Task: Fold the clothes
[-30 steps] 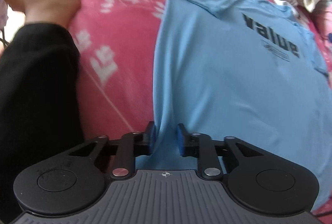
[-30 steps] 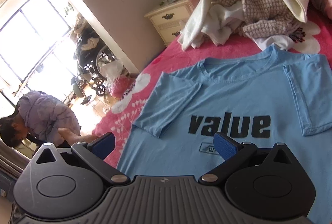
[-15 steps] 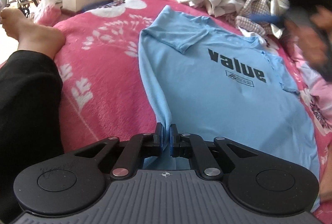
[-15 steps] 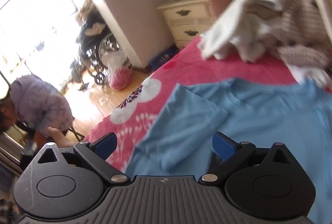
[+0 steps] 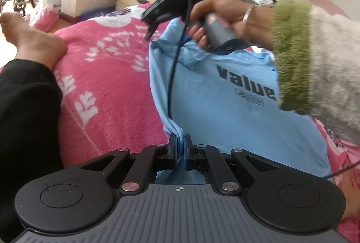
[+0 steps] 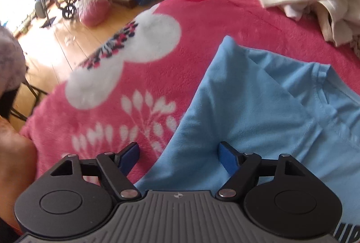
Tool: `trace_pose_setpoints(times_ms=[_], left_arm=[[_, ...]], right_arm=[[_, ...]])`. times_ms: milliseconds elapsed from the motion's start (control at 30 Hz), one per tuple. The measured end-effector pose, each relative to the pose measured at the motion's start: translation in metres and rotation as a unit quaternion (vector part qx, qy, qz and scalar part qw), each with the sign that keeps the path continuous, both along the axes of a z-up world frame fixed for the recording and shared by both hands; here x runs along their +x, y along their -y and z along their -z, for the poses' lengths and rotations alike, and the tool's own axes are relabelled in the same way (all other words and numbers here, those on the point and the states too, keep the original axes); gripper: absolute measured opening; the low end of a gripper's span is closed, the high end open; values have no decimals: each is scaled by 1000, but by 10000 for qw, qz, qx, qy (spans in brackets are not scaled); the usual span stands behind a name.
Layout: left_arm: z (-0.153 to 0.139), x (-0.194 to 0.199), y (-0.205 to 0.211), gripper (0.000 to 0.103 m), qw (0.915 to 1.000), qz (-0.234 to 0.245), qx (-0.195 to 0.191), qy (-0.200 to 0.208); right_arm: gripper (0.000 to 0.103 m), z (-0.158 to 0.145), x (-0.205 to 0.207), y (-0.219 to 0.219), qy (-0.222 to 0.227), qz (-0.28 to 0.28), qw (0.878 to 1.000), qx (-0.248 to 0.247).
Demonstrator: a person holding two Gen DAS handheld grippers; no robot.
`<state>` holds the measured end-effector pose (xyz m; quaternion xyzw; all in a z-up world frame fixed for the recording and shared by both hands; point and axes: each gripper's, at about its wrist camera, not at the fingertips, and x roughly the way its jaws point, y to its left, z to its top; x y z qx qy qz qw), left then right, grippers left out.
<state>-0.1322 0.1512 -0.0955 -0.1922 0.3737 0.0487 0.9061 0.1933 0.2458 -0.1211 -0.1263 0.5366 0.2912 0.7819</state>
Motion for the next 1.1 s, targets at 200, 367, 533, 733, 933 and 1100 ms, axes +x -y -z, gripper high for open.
trace_pose_setpoints(times_ms=[200,367,533,733,933,1100], left_arm=[[-12,-5,11,3,9985,247,202,441],[-22,-7,20,3,9951,482,55,861],[-38,-2,35,3,9911,745,-93,1099],[-61,21,66,3,9848,1127,-327,1284],[-74,44,92,3,9786,1544,-423,1297],[-73,43,89,3,9738,1906,-387,1181]], right_arm=[[24,-9,3,20,71,188,9998,86],[8,-28,17,58,-109,361,9983,441],[8,-52,34,97,-71,368,9962,792],[7,-79,56,148,90,384,9945,973],[7,-93,77,211,267,537,9927,1044],[7,-91,91,277,309,806,9904,1083]])
